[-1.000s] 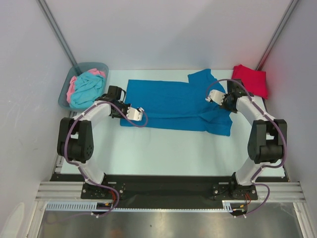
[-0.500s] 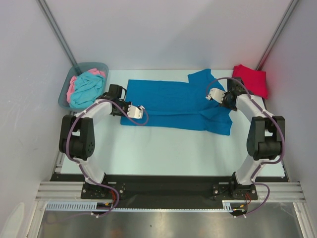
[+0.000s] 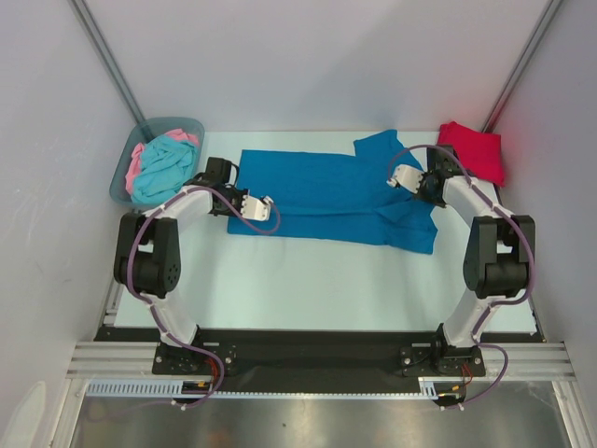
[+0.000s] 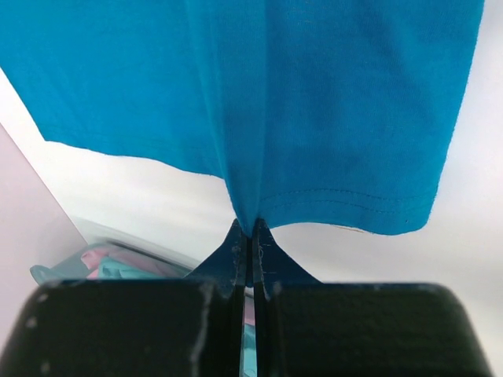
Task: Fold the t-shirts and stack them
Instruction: Fold the tshirt
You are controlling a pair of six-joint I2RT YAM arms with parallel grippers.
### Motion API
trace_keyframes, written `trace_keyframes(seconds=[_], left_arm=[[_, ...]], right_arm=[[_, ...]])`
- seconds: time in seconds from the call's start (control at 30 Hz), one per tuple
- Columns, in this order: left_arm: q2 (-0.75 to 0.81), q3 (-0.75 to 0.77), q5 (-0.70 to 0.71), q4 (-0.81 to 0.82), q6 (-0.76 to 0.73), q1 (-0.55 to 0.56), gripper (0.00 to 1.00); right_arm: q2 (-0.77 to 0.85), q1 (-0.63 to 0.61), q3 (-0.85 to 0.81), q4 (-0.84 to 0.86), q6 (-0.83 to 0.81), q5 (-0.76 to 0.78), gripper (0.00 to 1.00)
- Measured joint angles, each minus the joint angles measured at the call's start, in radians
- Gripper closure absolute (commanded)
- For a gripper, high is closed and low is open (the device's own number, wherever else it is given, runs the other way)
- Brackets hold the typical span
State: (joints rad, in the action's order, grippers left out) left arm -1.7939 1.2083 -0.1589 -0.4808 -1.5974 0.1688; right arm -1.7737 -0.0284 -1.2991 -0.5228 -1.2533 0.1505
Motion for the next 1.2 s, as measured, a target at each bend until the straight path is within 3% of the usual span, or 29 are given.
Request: trace_keyframes(seconds=[1.2], left_arm=[[-0.056, 0.043, 0.018, 0.037, -0.001, -0.002, 1.0]], right_arm=[[-0.071, -0.014, -0.055, 0.034, 0.0, 0.022, 1.0]])
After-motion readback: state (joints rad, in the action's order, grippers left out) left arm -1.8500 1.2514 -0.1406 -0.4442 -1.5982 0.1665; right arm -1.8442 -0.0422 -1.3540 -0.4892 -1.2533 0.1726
